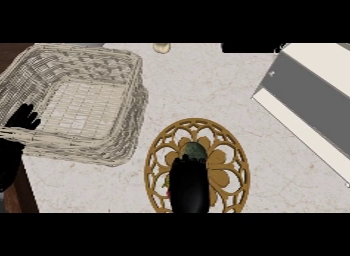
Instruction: Pick the bell pepper from the placemat and place it in the tiered shelf
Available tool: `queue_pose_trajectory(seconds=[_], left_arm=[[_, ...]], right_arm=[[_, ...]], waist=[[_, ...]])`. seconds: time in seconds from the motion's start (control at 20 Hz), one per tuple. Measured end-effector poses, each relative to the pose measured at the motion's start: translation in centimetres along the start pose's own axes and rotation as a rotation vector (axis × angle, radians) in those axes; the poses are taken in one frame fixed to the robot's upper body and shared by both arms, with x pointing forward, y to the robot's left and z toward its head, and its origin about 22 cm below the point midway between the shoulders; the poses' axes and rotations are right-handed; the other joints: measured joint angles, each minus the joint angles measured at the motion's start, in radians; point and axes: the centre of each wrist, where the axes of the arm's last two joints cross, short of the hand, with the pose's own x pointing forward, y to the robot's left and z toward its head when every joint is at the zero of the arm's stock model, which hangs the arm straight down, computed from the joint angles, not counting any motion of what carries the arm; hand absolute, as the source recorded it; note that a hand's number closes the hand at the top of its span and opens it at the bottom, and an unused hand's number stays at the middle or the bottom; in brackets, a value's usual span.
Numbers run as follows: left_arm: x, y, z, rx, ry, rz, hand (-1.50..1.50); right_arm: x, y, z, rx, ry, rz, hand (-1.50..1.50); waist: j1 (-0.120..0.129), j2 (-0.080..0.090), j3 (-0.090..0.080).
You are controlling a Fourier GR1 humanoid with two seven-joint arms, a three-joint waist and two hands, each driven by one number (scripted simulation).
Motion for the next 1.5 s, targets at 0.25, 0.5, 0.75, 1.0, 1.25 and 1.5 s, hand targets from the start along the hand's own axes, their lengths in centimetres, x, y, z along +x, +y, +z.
queue_pose_trajectory(seconds=[0.25, 0.5, 0.75, 1.0, 1.25, 1.5], left_arm=[[-0.1, 0.2, 0.1, 0.004, -0.003, 0.006, 0.0], [0.0, 1.1, 0.5, 0.012, -0.008, 0.014, 0.0], [-0.3, 1.2, 0.8, 0.016, -0.011, 0.017, 0.0], [-0.2, 1.0, 0.8, 0.013, -0.002, 0.018, 0.0], [-0.6, 1.2, 0.9, 0.023, -0.002, 0.022, 0.0], [-0.4, 1.1, 0.7, 0.023, 0.003, 0.018, 0.0]], right_arm=[[-0.4, -0.4, 0.5, -0.082, -0.006, -0.004, 1.5], [-4.7, -2.0, -3.6, -0.035, 0.27, -0.186, 1.5], [-9.6, -4.4, -6.5, -0.032, 0.483, -0.348, 1.5], [-12.0, -8.3, -6.7, -0.118, 0.558, -0.473, 1.5], [-13.5, -12.5, -4.7, -0.235, 0.563, -0.64, 1.5], [-14.6, -16.1, -2.2, -0.378, 0.557, -0.75, 1.5]], waist=[[-0.005, 0.001, 0.0], [-0.025, 0.009, 0.001], [-0.027, 0.008, 0.001], [-0.024, 0.004, 0.0], [-0.029, 0.0, 0.001], [-0.027, -0.001, 0.001]])
